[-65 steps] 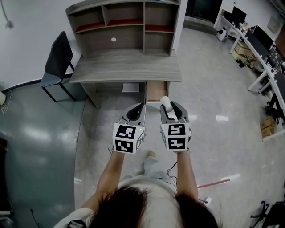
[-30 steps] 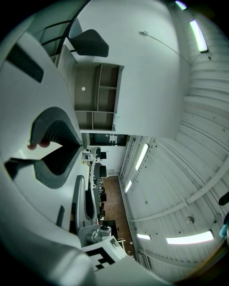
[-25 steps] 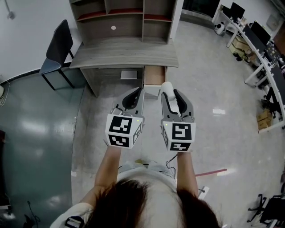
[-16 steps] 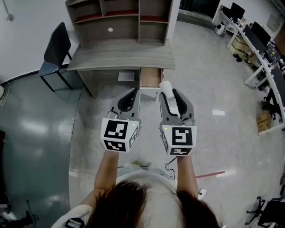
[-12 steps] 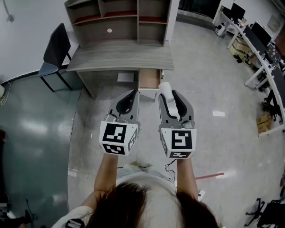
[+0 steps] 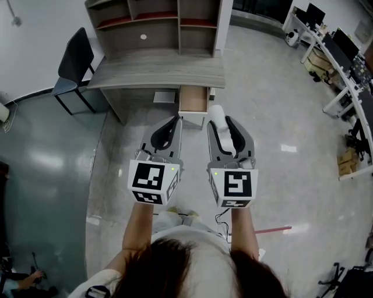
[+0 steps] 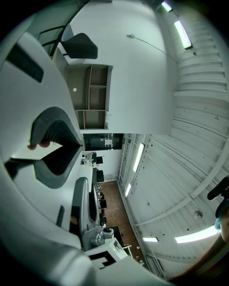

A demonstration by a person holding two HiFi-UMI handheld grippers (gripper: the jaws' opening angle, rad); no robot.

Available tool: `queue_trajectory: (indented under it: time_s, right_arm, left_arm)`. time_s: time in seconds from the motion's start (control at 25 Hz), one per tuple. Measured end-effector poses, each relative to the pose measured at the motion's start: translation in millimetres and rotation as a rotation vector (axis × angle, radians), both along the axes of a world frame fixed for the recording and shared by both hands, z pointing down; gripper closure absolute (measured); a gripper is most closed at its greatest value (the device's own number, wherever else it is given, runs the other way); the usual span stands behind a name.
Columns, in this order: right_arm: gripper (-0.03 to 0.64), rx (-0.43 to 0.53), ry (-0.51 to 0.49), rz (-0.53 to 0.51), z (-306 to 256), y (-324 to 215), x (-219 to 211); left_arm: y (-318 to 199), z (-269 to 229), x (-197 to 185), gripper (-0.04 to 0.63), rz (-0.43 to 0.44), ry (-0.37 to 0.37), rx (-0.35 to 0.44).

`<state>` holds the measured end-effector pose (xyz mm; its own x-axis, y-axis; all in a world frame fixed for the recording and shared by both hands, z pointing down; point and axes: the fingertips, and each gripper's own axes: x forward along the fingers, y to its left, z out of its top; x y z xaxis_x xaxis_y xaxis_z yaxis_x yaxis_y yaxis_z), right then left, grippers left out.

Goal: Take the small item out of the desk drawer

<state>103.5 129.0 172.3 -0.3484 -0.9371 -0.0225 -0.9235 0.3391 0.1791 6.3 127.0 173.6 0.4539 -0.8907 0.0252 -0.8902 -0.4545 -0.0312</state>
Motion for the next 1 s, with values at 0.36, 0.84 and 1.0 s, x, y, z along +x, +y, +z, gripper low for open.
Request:
queue_trajectory:
  time_s: [0.36, 0.84, 1.0]
  right_arm:
    - [0.448, 0.005, -0.009, -0.026, 0, 15, 4]
    - [0.448, 0.003, -0.004, -0.032, -1, 36, -1]
    - [0.448, 0.007, -0.005, -0.025, -3, 39, -4]
  left_arm:
    - [18, 0, 6, 0.583, -0.022, -0.010, -0.001]
    - [38, -4, 0, 0.583, -0.024, -0.014, 0.003]
    - [41, -5, -2, 0.583, -0.014, -0.015, 0.003]
